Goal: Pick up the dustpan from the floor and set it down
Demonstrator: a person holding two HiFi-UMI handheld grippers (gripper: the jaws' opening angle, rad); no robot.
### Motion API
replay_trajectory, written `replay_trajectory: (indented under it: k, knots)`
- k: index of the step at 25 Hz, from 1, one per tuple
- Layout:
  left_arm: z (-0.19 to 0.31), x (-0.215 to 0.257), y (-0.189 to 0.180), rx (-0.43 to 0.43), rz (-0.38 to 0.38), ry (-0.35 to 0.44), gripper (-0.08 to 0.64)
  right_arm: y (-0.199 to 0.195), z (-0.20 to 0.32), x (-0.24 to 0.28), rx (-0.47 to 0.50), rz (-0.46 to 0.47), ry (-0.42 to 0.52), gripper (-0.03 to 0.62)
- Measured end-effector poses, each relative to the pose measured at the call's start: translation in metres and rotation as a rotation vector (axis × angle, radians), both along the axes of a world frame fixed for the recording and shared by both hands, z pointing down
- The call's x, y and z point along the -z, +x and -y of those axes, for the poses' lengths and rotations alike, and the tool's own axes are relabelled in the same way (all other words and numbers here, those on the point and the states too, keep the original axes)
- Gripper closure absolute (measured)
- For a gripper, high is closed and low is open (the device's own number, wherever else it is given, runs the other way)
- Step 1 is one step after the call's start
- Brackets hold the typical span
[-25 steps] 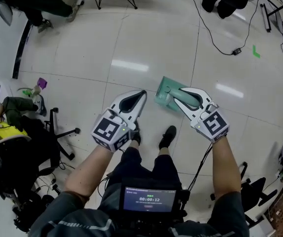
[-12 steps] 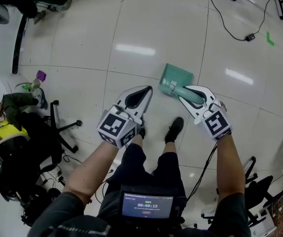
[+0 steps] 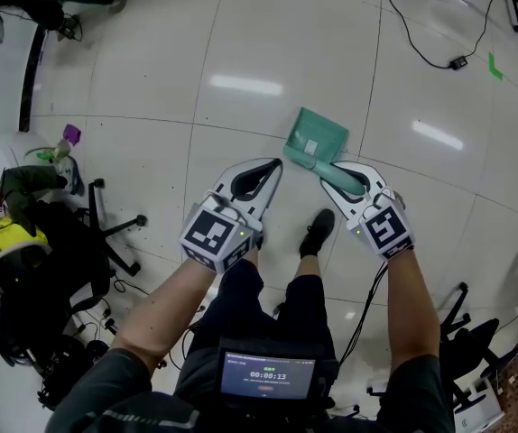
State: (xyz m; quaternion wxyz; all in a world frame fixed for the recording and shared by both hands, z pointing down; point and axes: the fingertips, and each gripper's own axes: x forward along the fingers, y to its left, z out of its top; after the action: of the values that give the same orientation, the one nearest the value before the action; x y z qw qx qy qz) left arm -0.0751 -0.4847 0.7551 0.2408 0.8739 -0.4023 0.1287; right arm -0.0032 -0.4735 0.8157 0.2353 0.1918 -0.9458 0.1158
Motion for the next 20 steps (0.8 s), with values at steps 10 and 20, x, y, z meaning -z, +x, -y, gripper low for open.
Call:
replay_trajectory:
  k: [10, 20]
  knots:
    - [-0.036, -0.007, 0.004, -0.035, 0.001, -0.038, 0.525, -0.005, -0.064, -0.025, 0.015, -0.100, -0.058, 0.427]
    - [-0.066, 0.042, 0.003, -0.062, -0.002, -0.017, 0.525, 0.003, -0.090, 0.047, -0.074, -0.045, -0.039, 0.396]
